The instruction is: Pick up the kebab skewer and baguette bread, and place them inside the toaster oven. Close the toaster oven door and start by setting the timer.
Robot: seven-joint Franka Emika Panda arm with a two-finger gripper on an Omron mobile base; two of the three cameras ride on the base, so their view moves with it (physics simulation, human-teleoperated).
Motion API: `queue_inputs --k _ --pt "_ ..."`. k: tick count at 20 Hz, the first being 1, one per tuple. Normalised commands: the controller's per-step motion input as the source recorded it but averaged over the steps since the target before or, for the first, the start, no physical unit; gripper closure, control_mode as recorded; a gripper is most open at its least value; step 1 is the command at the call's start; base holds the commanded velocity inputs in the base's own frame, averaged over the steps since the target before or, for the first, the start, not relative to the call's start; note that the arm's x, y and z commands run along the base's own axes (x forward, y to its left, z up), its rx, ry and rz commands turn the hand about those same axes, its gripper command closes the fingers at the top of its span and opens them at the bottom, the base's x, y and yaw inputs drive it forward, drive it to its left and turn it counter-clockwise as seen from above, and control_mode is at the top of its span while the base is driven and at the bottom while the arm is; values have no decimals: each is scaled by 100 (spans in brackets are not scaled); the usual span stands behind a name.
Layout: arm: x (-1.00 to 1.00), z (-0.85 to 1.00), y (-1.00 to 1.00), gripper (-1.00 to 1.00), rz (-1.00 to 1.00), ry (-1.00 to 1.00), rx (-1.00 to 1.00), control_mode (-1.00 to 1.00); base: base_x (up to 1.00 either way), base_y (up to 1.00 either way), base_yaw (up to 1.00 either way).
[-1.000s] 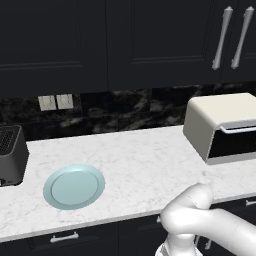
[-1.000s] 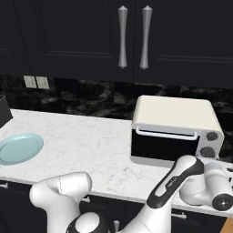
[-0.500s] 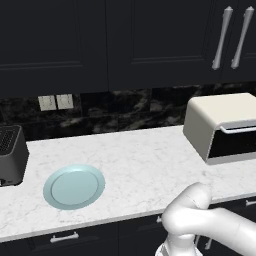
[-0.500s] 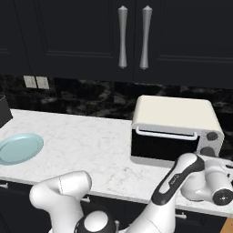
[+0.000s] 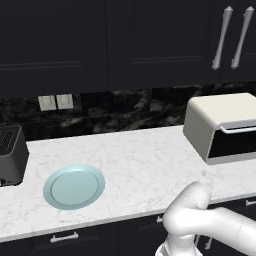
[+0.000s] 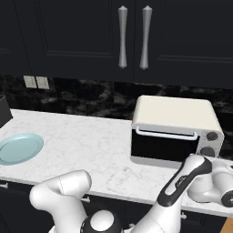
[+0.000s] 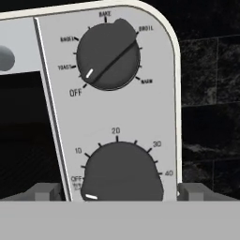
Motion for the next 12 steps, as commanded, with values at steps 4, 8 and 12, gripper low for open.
queue_inputs --k 4,8,12 --pt "0 -16 0 -100 0 -1 0 -100 0 0 0" --pt "8 0 0 -100 0 0 0 -100 0 0 0" --pt "7 0 0 -100 0 0 0 -100 0 0 0"
